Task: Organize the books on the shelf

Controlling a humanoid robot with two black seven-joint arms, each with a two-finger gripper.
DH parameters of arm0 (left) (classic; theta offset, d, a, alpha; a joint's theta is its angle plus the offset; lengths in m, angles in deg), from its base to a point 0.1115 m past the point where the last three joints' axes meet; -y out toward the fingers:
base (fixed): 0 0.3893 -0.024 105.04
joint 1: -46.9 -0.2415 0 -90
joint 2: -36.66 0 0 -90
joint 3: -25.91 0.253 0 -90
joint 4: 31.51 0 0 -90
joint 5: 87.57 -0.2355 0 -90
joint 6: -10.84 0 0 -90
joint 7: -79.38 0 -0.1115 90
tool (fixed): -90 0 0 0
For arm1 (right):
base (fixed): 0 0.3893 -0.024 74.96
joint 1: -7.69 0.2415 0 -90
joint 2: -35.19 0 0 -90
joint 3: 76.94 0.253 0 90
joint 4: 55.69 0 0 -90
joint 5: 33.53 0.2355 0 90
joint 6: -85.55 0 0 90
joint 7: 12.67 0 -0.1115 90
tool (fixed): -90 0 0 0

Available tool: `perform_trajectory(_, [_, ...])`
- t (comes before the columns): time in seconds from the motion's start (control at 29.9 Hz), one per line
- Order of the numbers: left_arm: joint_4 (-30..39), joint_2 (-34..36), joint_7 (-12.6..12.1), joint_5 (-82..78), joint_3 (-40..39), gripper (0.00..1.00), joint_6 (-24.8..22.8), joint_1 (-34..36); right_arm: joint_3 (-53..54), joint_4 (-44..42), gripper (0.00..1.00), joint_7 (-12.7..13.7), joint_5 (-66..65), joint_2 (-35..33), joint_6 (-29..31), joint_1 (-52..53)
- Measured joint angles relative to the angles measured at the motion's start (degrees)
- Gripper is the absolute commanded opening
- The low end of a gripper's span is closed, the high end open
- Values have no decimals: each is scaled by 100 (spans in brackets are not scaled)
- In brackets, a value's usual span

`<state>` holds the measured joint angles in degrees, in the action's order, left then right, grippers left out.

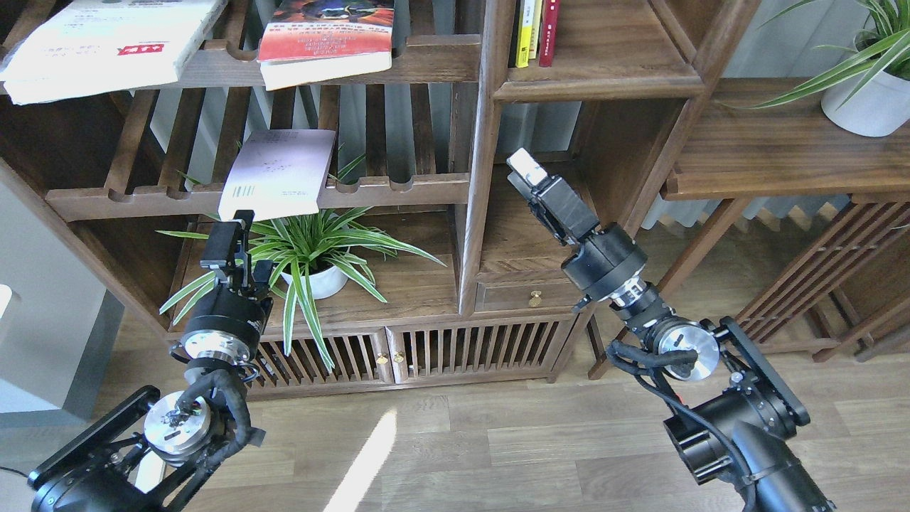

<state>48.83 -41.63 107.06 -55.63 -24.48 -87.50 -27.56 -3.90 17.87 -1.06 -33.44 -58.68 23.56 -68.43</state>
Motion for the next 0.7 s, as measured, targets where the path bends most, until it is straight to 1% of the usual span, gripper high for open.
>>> perform_trajectory(0.2, [-635,-126,-68,-3,-120,98,-100,245,0,0,99,0,-9,13,0,8])
perform_trajectory(0.3, [-1023,-230,-120,-38,-134,98,-382,470,0,-1,99,-1,-16,25,0,9])
perform_trajectory(0.37, [-1263,-262,-200,-55,-132,98,-581,603,0,-5,99,-1,-17,26,0,9])
perform_trajectory(0.43, [-1445,-277,-331,-60,-111,98,-685,691,0,-7,99,-1,-18,29,0,9])
perform_trajectory(0.57, [-1648,-292,-542,-64,-94,98,-711,746,0,-9,99,-1,-25,33,0,9])
perform_trajectory(0.7, [-1938,-441,-578,-65,-38,98,-700,826,0,-9,99,-1,-27,33,0,9])
